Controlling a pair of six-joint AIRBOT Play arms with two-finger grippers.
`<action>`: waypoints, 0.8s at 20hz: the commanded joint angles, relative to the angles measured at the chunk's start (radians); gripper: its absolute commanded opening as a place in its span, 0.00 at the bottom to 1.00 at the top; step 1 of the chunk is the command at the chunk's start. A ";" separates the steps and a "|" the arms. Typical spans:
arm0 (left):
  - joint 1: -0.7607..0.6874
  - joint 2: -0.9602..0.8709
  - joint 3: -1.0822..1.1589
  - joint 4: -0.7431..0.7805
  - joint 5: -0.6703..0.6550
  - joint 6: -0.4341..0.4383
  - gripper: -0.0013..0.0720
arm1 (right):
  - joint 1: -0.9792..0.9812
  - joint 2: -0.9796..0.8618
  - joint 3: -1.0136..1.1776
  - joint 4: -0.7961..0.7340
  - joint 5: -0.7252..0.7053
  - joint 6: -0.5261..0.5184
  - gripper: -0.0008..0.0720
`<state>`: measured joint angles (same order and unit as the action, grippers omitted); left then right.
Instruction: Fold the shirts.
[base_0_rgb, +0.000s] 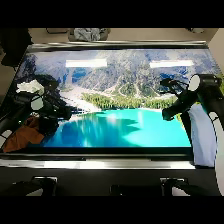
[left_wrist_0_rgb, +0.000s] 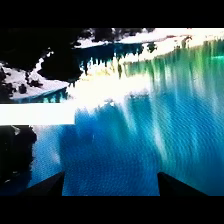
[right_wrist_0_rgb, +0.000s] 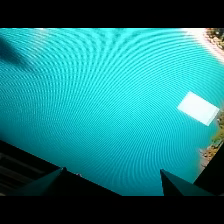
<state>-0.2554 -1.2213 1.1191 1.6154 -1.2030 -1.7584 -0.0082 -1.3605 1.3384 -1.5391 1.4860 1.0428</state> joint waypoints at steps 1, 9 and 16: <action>-0.001 0.001 0.000 0.000 0.000 0.000 1.00 | 0.000 0.000 0.000 0.000 0.000 0.000 0.94; -0.001 0.001 0.000 0.000 0.000 0.000 1.00 | 0.000 0.000 0.000 0.000 0.000 0.000 0.94; -0.002 0.001 0.000 -0.002 0.021 0.000 1.00 | 0.000 0.000 0.000 0.000 0.000 0.001 0.94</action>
<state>-0.2562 -1.2213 1.1191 1.6154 -1.2007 -1.7588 -0.0082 -1.3605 1.3384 -1.5394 1.4860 1.0428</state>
